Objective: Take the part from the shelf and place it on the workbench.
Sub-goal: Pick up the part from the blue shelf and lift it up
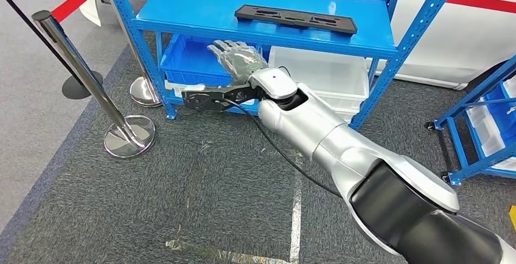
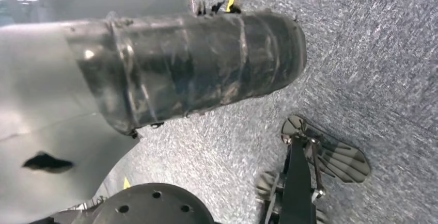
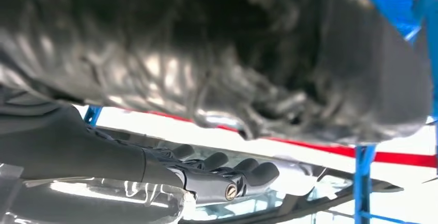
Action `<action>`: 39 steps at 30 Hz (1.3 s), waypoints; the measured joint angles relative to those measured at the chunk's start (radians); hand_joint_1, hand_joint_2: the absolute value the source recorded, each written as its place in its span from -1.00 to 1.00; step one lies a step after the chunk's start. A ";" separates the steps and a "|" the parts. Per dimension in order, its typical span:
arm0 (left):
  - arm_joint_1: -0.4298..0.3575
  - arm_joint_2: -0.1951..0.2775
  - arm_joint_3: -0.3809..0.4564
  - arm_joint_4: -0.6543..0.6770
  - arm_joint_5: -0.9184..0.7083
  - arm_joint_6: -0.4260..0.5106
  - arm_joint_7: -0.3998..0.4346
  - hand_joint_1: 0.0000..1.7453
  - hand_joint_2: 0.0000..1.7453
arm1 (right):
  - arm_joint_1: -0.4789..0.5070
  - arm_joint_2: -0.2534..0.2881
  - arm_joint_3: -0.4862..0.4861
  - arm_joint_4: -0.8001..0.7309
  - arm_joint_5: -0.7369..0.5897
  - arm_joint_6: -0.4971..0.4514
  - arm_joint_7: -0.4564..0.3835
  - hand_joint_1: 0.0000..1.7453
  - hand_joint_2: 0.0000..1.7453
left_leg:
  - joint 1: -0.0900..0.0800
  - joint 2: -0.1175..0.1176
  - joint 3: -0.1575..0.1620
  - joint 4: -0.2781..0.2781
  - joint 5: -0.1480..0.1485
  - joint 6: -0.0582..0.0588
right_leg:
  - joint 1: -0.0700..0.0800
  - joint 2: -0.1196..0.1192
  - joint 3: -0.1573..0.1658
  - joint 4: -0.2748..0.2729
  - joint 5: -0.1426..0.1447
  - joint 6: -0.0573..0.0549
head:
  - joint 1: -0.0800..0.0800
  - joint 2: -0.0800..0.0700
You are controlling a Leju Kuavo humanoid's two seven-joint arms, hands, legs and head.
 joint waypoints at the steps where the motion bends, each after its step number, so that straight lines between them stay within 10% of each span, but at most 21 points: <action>1: 0.001 0.000 0.000 0.000 0.000 0.002 0.001 -1.00 -1.00 | 0.000 -0.007 0.000 0.001 0.004 0.000 0.004 -1.00 -1.00 | 0.002 -0.001 0.012 0.000 -0.010 -0.005 | -0.001 -0.001 0.008 -0.070 0.063 -0.001 | 0.000 0.000; 4: 0.001 0.000 0.000 0.001 -0.001 0.008 0.003 -1.00 -1.00 | -0.001 -0.034 -0.001 0.003 0.015 0.003 0.022 -1.00 -1.00 | 0.003 -0.004 0.030 0.002 -0.033 -0.026 | 0.007 -0.003 0.029 -0.198 0.141 -0.015 | 0.000 0.000; 8: -0.001 -0.001 -0.001 0.001 -0.001 0.012 0.002 -1.00 -1.00 | -0.014 -0.064 -0.004 0.006 0.023 0.005 0.031 -1.00 -1.00 | 0.004 -0.001 0.033 0.024 -0.056 -0.045 | 0.006 -0.002 0.056 -0.214 0.123 -0.044 | -0.002 0.000; 13: -0.005 -0.001 -0.010 0.001 -0.001 0.011 -0.011 -1.00 -1.00 | -0.020 -0.083 -0.006 0.008 0.035 0.015 0.039 -1.00 -1.00 | 0.001 0.005 -0.127 0.281 -0.135 -0.049 | 0.008 0.006 0.093 -0.220 0.102 -0.062 | -0.007 0.000; 18: -0.002 0.000 -0.015 0.002 0.001 0.007 -0.017 -1.00 -1.00 | -0.030 -0.096 -0.007 0.008 0.041 0.015 0.042 -1.00 -1.00 | -0.011 0.007 -0.103 0.062 0.056 -0.024 | 0.017 0.013 0.131 -0.218 0.071 -0.059 | -0.005 0.000; 23: -0.007 0.001 -0.017 0.002 0.006 -0.006 -0.032 -1.00 -1.00 | -0.052 -0.104 -0.008 0.006 0.050 0.018 0.044 -1.00 -1.00 | -0.011 0.008 -0.084 0.009 0.066 -0.006 | 0.020 0.009 0.124 -0.197 0.041 -0.033 | -0.004 0.000; 28: -0.009 0.000 -0.017 0.002 0.006 -0.010 -0.047 -1.00 -1.00 | -0.073 -0.116 -0.010 0.005 0.054 0.020 0.045 -1.00 -1.00 | -0.005 0.009 -0.071 0.002 0.061 0.006 | 0.007 0.004 -0.011 0.074 -0.074 -0.009 | 0.004 0.000; 30: -0.009 0.000 -0.017 0.002 0.007 -0.012 -0.054 -1.00 -1.00 | -0.073 -0.119 -0.010 0.005 0.056 0.020 0.046 -1.00 -1.00 | -0.002 0.007 -0.067 0.004 0.056 0.003 | -0.001 0.003 -0.023 0.071 -0.041 -0.004 | 0.004 0.000; 33: -0.010 0.000 -0.017 0.002 0.007 -0.010 -0.064 -1.00 -1.00 | -0.084 -0.123 -0.010 0.004 0.061 0.021 0.046 -1.00 -1.00 | 0.001 0.003 -0.063 0.017 0.043 -0.013 | -0.007 0.003 0.060 -0.128 0.065 -0.002 | 0.004 0.000; 39: -0.011 0.000 -0.018 0.002 0.005 -0.006 -0.063 -1.00 -1.00 | -0.091 -0.132 -0.012 -0.002 0.069 0.021 0.051 -1.00 -1.00 | 0.004 0.003 -0.076 0.045 0.020 -0.045 | -0.002 0.006 0.092 -0.200 0.084 -0.037 | -0.001 0.000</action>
